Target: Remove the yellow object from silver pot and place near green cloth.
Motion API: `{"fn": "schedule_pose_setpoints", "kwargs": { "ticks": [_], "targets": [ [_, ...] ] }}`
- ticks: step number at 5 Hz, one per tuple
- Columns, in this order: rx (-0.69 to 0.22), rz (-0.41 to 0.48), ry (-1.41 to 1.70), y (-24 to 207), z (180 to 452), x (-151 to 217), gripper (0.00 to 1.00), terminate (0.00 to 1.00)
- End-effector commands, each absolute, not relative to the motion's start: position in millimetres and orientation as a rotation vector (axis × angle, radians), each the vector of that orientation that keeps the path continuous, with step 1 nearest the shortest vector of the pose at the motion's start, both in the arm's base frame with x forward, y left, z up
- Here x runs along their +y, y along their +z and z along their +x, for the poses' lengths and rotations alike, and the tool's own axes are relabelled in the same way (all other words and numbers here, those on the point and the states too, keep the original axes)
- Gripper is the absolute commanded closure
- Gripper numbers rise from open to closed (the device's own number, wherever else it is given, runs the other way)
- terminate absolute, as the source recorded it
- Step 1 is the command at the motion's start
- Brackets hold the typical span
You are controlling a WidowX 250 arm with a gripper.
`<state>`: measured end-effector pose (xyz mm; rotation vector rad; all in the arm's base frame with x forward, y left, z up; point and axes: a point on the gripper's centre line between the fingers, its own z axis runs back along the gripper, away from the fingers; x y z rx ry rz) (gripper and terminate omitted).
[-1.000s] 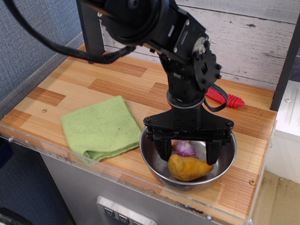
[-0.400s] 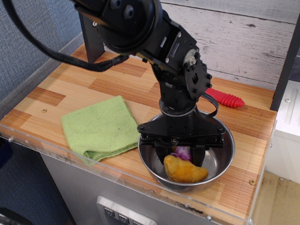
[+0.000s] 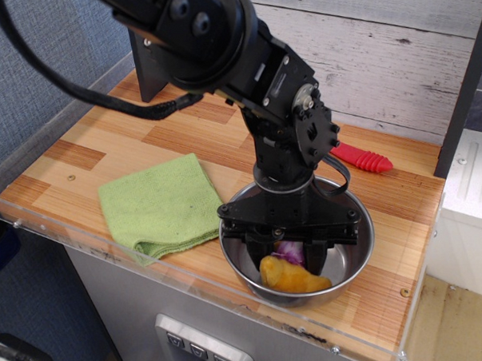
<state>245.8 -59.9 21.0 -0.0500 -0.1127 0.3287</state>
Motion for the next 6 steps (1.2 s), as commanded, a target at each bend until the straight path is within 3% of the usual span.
{"fn": "schedule_pose_setpoints", "kwargs": {
  "ticks": [1,3,5,6],
  "targets": [
    [-0.236,-0.093,0.299,82.6,259.2,-63.7,1.0,0.0],
    [-0.285,-0.096,0.306,123.8,250.5,-49.5,1.0,0.0],
    [-0.327,-0.116,0.412,157.4,232.7,-2.1,1.0,0.0],
    [-0.343,-0.115,0.481,162.5,229.0,30.1,1.0,0.0]
  ]
}}
